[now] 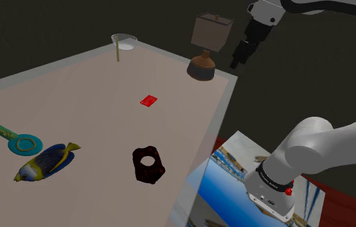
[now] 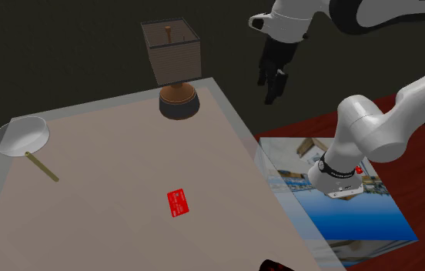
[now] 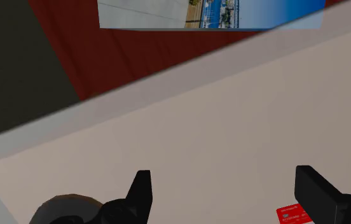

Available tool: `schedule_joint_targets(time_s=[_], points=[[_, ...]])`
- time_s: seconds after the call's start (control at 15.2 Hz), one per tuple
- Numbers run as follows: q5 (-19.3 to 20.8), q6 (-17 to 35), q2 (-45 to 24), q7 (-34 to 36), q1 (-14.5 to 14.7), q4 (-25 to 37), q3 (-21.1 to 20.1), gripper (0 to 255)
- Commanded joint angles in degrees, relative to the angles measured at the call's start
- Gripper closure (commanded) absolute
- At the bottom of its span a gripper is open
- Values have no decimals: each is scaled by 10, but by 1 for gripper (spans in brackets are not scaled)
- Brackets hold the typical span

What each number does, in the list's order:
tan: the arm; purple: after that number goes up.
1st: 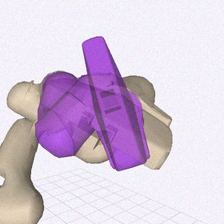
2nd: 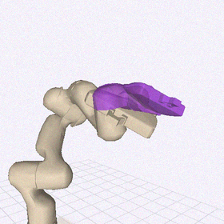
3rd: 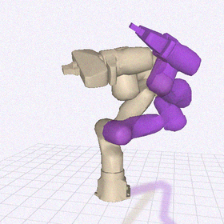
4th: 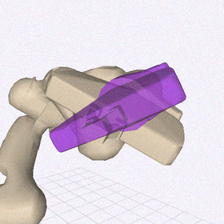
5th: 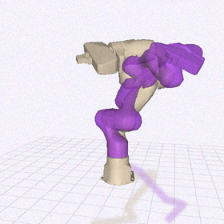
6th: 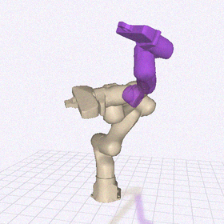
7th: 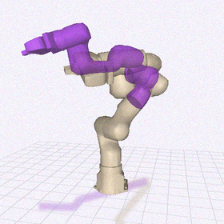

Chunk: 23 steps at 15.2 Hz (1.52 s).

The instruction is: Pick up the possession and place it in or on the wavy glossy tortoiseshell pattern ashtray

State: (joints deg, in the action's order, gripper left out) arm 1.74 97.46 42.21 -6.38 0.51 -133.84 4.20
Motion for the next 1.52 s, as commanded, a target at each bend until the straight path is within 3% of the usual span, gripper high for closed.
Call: schedule_joint_targets(time_s=[0.0,0.73,1.45], points=[[0,0,0,0,0,0,0,0],[-122,35,-211,284,-7,75,-88,0],[-229,83,-455,515,-1,215,-116,0]])
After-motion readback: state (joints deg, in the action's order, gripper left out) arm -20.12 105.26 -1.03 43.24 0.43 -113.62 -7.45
